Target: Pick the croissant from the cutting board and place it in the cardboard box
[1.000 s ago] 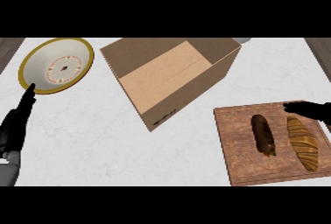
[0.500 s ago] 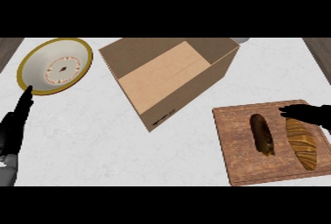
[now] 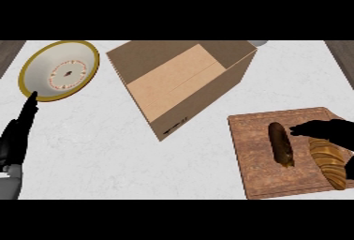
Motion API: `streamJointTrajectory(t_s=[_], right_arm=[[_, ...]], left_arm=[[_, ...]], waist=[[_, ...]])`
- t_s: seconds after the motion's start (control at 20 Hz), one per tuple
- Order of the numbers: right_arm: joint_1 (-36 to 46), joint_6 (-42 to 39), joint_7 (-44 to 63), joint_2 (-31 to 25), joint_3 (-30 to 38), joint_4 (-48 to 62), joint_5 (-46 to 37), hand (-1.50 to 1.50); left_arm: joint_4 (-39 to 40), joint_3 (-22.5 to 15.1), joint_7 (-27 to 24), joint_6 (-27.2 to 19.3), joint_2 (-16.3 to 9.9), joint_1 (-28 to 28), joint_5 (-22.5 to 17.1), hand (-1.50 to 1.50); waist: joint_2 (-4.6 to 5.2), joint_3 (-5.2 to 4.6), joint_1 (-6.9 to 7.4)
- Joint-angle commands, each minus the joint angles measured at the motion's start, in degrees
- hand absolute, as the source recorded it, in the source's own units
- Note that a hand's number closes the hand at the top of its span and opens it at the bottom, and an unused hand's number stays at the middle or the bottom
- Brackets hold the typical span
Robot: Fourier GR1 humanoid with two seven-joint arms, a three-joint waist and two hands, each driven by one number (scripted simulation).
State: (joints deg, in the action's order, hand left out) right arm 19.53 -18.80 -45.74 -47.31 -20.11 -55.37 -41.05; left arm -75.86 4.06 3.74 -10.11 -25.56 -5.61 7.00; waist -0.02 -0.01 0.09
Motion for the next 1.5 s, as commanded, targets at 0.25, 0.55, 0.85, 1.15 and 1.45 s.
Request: streamJointTrajectory(t_s=[0.25, 0.55, 0.85, 1.15, 1.45], right_arm=[[2.20, 8.20, 1.64, 8.17, 5.40, 1.82, -2.94, 1.50], [0.88, 13.73, -0.09, 6.90, 10.92, -1.76, -1.54, 1.50], [0.17, 17.92, 34.34, 16.68, 16.16, -2.43, -2.89, 1.50], [1.98, 19.77, 52.26, 19.57, 15.84, -20.56, -7.50, 1.50], [6.37, 17.02, 53.82, 18.87, 16.74, -34.16, -7.01, 1.50]], left_arm=[[0.38, 2.11, -1.37, 1.45, 0.36, 0.40, 0.91, 0.00], [1.69, 0.44, -2.21, -0.93, 3.28, 0.29, 3.90, 0.00], [0.45, 2.20, 0.61, 0.93, 1.66, 1.59, 1.60, 0.00], [2.65, 2.67, -1.02, 0.21, 1.56, -0.58, 2.75, 0.00], [0.76, 2.46, 1.88, 1.69, 1.39, -1.99, 2.69, 0.00]], waist=[[0.07, 0.02, 0.23], [-0.03, -0.01, -0.25], [-0.71, -0.27, -1.56], [-0.56, -0.18, -2.04], [-0.20, -0.03, -0.65]])
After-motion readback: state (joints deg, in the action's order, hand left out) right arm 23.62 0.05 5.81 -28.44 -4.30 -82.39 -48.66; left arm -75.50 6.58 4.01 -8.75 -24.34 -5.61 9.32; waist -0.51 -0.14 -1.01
